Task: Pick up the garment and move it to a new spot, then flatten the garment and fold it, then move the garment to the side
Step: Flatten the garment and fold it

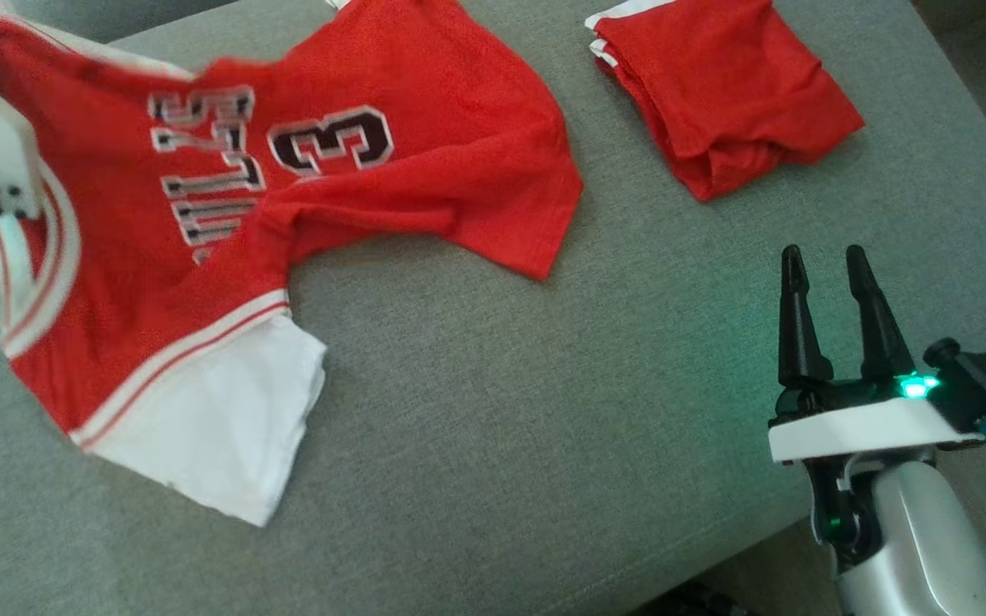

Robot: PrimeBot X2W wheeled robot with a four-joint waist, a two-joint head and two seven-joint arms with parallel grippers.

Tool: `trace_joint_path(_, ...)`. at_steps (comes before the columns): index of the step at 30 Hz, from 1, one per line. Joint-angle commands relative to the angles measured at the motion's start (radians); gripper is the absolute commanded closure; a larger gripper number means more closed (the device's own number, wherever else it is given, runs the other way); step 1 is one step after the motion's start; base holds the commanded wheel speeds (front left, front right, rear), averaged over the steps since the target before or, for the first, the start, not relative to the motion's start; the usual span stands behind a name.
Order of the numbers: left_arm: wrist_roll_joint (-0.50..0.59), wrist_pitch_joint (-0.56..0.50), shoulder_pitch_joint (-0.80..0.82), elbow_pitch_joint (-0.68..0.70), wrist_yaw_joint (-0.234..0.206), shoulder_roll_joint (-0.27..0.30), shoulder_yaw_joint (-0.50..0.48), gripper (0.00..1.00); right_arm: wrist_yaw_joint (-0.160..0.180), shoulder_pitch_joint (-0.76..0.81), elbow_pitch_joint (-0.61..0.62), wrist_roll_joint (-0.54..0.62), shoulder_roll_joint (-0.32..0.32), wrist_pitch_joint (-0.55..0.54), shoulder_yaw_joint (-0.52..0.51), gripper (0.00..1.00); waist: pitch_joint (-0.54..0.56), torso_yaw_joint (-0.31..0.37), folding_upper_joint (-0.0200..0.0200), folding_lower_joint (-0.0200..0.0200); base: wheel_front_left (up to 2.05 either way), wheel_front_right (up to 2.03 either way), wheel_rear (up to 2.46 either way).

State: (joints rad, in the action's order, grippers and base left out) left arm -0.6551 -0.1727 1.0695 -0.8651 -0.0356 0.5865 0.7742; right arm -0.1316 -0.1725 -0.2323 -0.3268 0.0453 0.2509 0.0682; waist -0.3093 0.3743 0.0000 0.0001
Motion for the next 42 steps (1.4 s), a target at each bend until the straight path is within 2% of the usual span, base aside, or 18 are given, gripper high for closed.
trace_joint_path(1, 0.017, 0.041, 0.071, 0.002, -0.019, 0.049, -0.046, 1.0, 0.001, -0.02, 0.033, 0.001, 0.005, 0.011, 0.025, 0.0, 0.0, -0.001, 0.0, -0.0001, 0.0, 0.0, 0.0)
trace_joint_path(2, 0.026, 0.071, 0.082, -0.011, -0.034, 0.047, -0.049, 0.92, 0.001, -0.02, 0.033, 0.001, 0.005, 0.011, 0.027, 0.0, 0.001, -0.002, 0.0, -0.0001, 0.0, 0.0, 0.0)
trace_joint_path(3, 0.039, 0.099, 0.092, -0.025, -0.049, 0.044, -0.048, 0.0, 0.001, -0.019, 0.032, 0.001, 0.005, 0.011, 0.028, 0.0, 0.002, -0.003, 0.0, -0.0001, 0.0, 0.0, 0.0)
trace_joint_path(5, 0.062, 0.159, 0.109, -0.05, -0.077, 0.036, -0.045, 0.0, 0.001, -0.018, 0.031, 0.001, 0.005, 0.011, 0.03, 0.0, 0.004, -0.008, 0.0, -0.0001, 0.0, 0.0, 0.0)
trace_joint_path(7, 0.062, 0.212, 0.108, -0.092, -0.076, 0.008, -0.043, 0.0, 0.001, -0.017, 0.03, 0.006, 0.005, 0.011, 0.03, 0.0, 0.015, -0.022, 0.0, -0.0001, 0.0, 0.0, 0.0)
trace_joint_path(14, 0.003, 0.353, 0.045, -0.128, -0.033, -0.072, -0.074, 0.0, 0.001, -0.004, 0.028, 0.036, 0.005, 0.011, 0.017, 0.0, 0.076, -0.082, 0.0, -0.0001, 0.0, 0.0, 0.0)
trace_joint_path(21, -0.054, 0.428, -0.107, -0.06, -0.03, -0.132, -0.125, 0.0, 0.001, 0.021, 0.036, 0.072, 0.005, 0.011, -0.018, 0.0, 0.154, -0.164, 0.0, -0.0001, 0.0, 0.0, 0.0)
trace_joint_path(25, -0.054, 0.434, -0.257, 0.084, -0.068, -0.16, -0.177, 0.0, 0.001, 0.039, 0.034, 0.1, 0.005, 0.011, -0.049, 0.0, 0.2, -0.227, 0.0, -0.0001, 0.0, 0.0, 0.0)
trace_joint_path(31, 0.01, 0.434, -0.54, 0.375, -0.169, -0.19, -0.278, 0.0, 0.001, 0.063, 0.033, 0.131, 0.005, 0.011, -0.069, 0.0, 0.242, -0.3, 0.0, -0.0001, 0.0, 0.0, 0.0)
trace_joint_path(36, 0.062, 0.434, -0.755, 0.569, -0.241, -0.252, -0.362, 0.0, 0.001, 0.083, 0.028, 0.139, 0.005, 0.011, -0.081, 0.0, 0.268, -0.344, 0.0, -0.0001, 0.0, 0.0, 0.0)
trace_joint_path(39, 0.101, 0.434, -0.853, 0.641, -0.259, -0.295, -0.39, 0.0, 0.001, 0.091, 0.026, 0.139, 0.005, 0.011, -0.084, 0.0, 0.277, -0.361, 0.0, -0.0001, 0.0, 0.0, 0.0)
trace_joint_path(42, 0.12, 0.434, -0.912, 0.671, -0.255, -0.336, -0.42, 0.0, 0.001, 0.093, 0.023, 0.141, 0.005, 0.011, -0.079, 0.0, 0.282, -0.369, 0.0, -0.0001, 0.0, 0.0, 0.0)
